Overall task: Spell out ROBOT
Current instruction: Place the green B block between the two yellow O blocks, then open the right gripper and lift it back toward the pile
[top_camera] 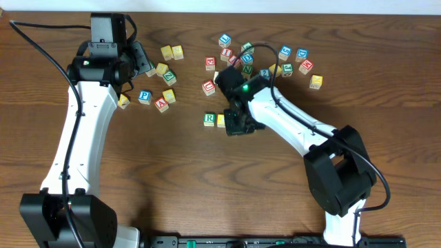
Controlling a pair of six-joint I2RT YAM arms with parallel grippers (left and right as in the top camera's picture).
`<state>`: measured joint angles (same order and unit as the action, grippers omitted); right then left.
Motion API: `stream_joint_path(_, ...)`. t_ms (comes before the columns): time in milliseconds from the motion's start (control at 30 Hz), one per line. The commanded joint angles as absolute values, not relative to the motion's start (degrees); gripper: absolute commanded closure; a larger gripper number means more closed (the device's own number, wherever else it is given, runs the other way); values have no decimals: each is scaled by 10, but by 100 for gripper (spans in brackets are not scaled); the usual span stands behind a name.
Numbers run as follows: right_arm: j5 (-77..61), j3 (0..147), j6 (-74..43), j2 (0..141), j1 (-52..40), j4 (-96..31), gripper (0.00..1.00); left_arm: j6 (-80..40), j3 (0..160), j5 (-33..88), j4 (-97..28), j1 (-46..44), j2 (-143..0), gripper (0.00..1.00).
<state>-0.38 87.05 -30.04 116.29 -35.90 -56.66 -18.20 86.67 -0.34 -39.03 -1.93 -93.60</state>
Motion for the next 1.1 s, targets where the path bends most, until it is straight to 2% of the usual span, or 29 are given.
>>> stream_joint_path(0,5,856,-317,1154,-359,-553,99,-187,860,-6,-392,-18,-943,51)
stream_joint_path(700,7,849,-318,1183,-344,-512,99,-187,860,-6,-394,-18,-943,51)
stream_joint_path(1067,-6,849,-243,1183,-341,-453,99,-187,860,-6,-396,-18,-943,51)
